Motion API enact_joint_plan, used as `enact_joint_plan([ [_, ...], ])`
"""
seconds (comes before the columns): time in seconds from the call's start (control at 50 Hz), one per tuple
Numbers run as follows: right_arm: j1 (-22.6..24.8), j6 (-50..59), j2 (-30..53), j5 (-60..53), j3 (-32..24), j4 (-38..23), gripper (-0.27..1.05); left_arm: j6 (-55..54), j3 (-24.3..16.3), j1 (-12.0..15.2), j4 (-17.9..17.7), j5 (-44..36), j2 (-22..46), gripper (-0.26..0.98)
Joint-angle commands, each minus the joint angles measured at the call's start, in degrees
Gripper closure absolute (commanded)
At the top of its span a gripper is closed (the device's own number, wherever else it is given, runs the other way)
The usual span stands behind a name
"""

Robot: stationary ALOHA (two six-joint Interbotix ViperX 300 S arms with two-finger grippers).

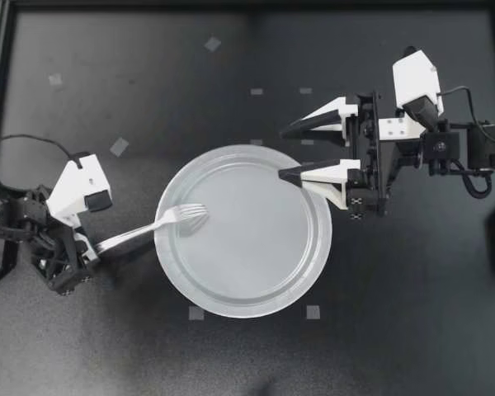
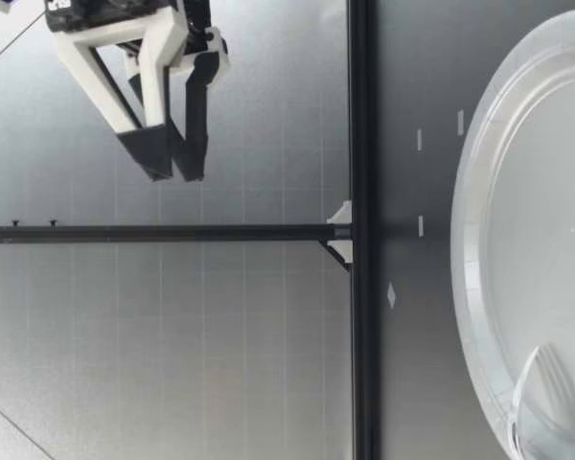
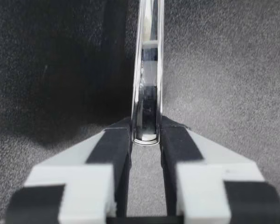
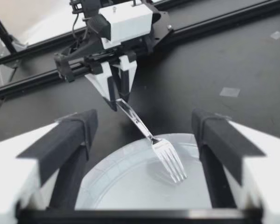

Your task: Pick up the fork and place it on the plate.

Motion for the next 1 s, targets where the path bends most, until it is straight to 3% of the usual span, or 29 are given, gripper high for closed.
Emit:
enact_joint_plan([
  [0.0, -0.4, 0.1, -0.4, -0.4, -1.2, 0.2, 0.02, -0.2, -1.2, -0.2, -0.1, -0.8, -0.2, 0.64],
  [0.76, -0.4, 0.1, -0.3, -0.4, -1.4, 0.2, 0.02, 0.2, -1.4, -0.2, -0.1, -1.8, -0.1, 0.63],
  [0.98, -0.4, 0.2, -0.2, -0.4, -1.4, 0.3, 0.02, 0.2, -1.4, -0.2, -0.1, -1.8, -0.1, 0.40],
])
